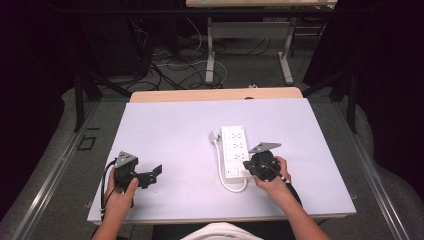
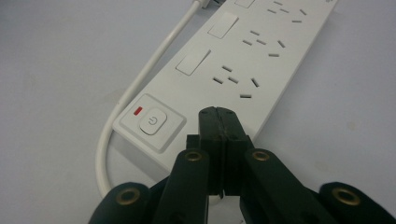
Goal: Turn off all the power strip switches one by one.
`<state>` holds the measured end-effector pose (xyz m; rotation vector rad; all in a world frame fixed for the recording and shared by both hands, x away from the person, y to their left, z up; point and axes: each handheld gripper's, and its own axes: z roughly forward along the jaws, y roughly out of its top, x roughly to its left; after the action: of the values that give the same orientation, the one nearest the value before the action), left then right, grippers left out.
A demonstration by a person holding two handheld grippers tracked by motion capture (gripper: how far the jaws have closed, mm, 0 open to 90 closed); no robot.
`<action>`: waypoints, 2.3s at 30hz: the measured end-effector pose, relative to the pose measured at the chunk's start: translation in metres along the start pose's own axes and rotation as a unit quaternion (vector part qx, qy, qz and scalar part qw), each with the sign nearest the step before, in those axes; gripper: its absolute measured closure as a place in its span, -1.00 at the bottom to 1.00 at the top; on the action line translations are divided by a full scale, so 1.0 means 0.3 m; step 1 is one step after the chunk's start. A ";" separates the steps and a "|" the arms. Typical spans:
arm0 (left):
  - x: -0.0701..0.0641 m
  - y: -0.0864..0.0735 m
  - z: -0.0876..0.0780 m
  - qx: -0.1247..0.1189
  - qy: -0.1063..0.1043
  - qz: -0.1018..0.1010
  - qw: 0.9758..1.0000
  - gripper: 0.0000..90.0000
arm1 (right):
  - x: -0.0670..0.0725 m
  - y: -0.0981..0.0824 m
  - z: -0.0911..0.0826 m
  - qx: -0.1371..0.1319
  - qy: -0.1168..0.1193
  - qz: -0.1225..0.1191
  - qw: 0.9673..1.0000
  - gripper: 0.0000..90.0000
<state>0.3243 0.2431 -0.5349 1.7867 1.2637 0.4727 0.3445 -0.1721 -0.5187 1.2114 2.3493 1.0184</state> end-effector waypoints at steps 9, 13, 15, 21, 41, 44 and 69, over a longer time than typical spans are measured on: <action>0.001 -0.001 -0.001 0.001 0.000 0.000 1.000 -0.99 | 0.028 0.011 0.023 0.005 0.005 -0.010 1.000 1.00; 0.002 -0.001 0.000 -0.001 0.001 -0.001 1.000 -0.99 | 0.043 0.015 0.036 0.010 0.008 -0.014 1.000 1.00; 0.003 -0.001 -0.001 0.001 0.001 0.000 1.000 -0.99 | 0.046 0.015 0.037 0.009 0.010 -0.014 1.000 1.00; 0.004 0.000 -0.002 0.004 0.000 0.000 1.000 -0.99 | 0.069 0.023 0.051 0.015 0.019 -0.021 1.000 1.00; 0.006 0.000 -0.004 0.002 0.001 -0.001 1.000 -0.99 | 0.085 0.031 0.080 0.028 0.032 -0.036 0.998 1.00; 0.004 0.000 -0.004 0.003 0.001 0.000 1.000 -0.99 | 0.089 0.030 0.081 0.033 0.029 -0.040 0.998 1.00; 0.009 0.000 -0.003 0.002 0.002 -0.002 1.000 -0.99 | 0.090 0.029 0.080 0.023 0.031 -0.019 0.999 1.00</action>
<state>0.3247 0.2458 -0.5350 1.7872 1.2724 0.4707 0.3467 -0.1362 -0.5282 1.1629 2.4465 1.0087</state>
